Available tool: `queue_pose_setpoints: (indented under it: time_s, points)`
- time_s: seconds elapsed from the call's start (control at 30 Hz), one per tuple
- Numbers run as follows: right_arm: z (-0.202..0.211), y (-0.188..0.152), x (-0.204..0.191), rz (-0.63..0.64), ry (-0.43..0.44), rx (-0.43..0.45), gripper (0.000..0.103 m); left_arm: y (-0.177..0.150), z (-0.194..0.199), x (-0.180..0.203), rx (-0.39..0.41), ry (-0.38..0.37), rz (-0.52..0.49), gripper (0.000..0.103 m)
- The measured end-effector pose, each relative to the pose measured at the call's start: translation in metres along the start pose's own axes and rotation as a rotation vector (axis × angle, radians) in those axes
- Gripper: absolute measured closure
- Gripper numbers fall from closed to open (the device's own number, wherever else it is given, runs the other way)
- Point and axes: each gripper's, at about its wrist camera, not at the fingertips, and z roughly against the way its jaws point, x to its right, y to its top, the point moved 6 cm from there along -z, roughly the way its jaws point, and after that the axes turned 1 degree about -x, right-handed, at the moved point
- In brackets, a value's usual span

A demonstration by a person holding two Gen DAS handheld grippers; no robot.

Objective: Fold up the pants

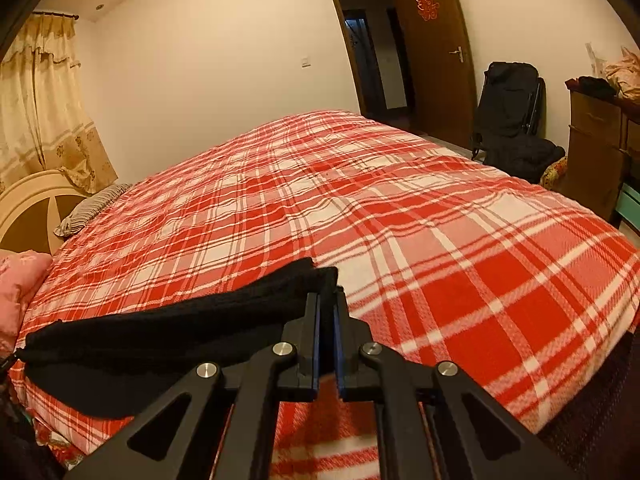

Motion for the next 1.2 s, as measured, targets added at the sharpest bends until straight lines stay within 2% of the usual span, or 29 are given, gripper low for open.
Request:
queue_pose_setpoints:
  time_s: [0.23, 0.43, 0.5, 0.57, 0.63, 0.77, 0.87, 0.93, 1.03, 1.13, 1.2]
  points:
    - [0.004, -0.006, 0.004, 0.011, -0.016, -0.013, 0.097, -0.007, 0.005, -0.003, -0.006, 0.007, -0.011, 0.089]
    - [0.004, -0.008, 0.010, 0.006, -0.033, -0.024, 0.096, -0.012, 0.010, -0.005, -0.014, 0.006, -0.019, 0.081]
    - [0.004, -0.007, 0.009, 0.016, -0.056, -0.025, 0.087, -0.014, 0.013, -0.008, -0.024, 0.032, -0.034, 0.067]
    - [0.006, -0.005, 0.012, 0.024, -0.106, -0.030, 0.056, -0.017, 0.018, -0.012, -0.032, 0.065, -0.054, 0.060]
    - [0.013, -0.004, 0.019, -0.002, -0.118, -0.031, 0.050, -0.020, 0.023, -0.019, -0.045, 0.092, -0.063, 0.056]
    - [0.032, 0.002, 0.014, 0.030, -0.215, -0.009, 0.050, -0.022, 0.035, -0.044, -0.046, 0.170, -0.033, 0.056]
    - [0.049, 0.013, -0.009, 0.095, -0.293, 0.025, 0.050, -0.017, 0.044, -0.061, -0.019, 0.188, 0.046, 0.056]
    - [0.055, 0.020, -0.031, 0.130, -0.268, 0.041, 0.050, -0.009, 0.044, -0.061, -0.011, 0.180, 0.074, 0.056]
    - [0.057, 0.028, -0.081, 0.247, -0.263, 0.059, 0.050, 0.002, 0.032, -0.049, -0.033, 0.135, 0.088, 0.058]
    - [0.051, 0.024, -0.142, 0.367, -0.160, 0.050, 0.050, 0.013, 0.011, -0.028, -0.080, 0.095, 0.066, 0.063]
    - [0.042, 0.014, -0.181, 0.439, -0.079, 0.024, 0.050, 0.018, -0.005, -0.017, -0.117, 0.093, 0.046, 0.063]
